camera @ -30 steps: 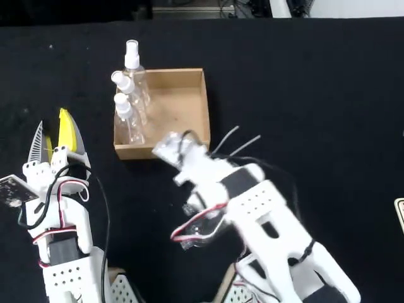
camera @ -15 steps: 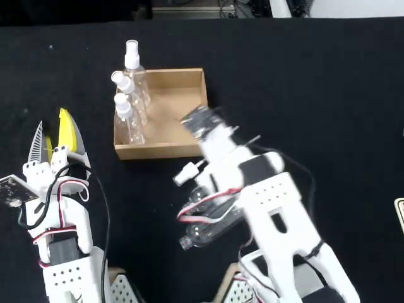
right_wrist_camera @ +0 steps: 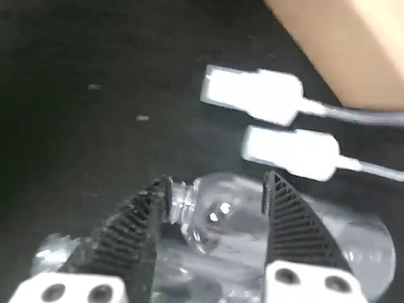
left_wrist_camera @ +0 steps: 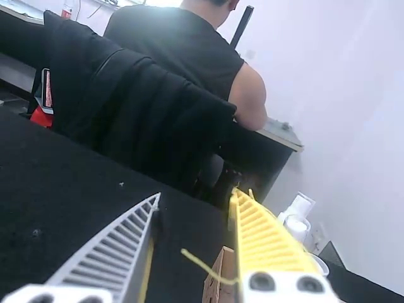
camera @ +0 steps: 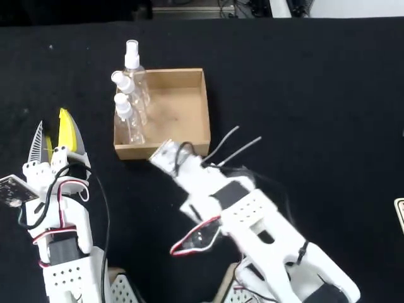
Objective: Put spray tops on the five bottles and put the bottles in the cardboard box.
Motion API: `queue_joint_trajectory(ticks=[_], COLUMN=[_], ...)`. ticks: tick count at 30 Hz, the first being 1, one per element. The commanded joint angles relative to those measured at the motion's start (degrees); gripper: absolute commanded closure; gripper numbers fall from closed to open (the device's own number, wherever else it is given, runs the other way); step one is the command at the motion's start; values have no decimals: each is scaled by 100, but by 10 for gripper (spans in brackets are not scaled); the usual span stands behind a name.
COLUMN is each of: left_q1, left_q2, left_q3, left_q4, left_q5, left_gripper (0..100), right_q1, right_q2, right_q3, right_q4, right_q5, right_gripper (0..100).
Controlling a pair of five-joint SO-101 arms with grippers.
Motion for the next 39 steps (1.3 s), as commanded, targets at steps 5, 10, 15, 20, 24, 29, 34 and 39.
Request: queue_joint_trajectory(ticks=[5, 10, 15, 20, 24, 29, 34, 39], left_q1=[-48, -48, -48, -48, -48, -48, -48, -48], left_q2=[0, 0, 0, 0, 0, 0, 0, 0], left_q3=[136, 136, 136, 136, 136, 136, 136, 136], left_q4=[-114, -114, -114, -114, -114, -114, -114, -114], left_q5=[53, 53, 53, 53, 53, 53, 53, 53], left_gripper=[848, 848, 848, 848, 848, 848, 848, 848], right_q1=[2040, 3095, 4097, 4571, 4633, 4598, 4141, 3253], right_q2=[-145, -154, -154, -154, -145, -136, -145, -110], right_q3=[-4, -198, -760, -1763, -2563, -2897, -2765, -2624], right_q4=[-185, -193, -105, 941, 2013, 2488, 2629, 2576], right_q5=[1099, 1565, 1582, 1574, 1609, 1635, 1837, 1363], right_gripper=[794, 794, 794, 794, 792, 790, 790, 790])
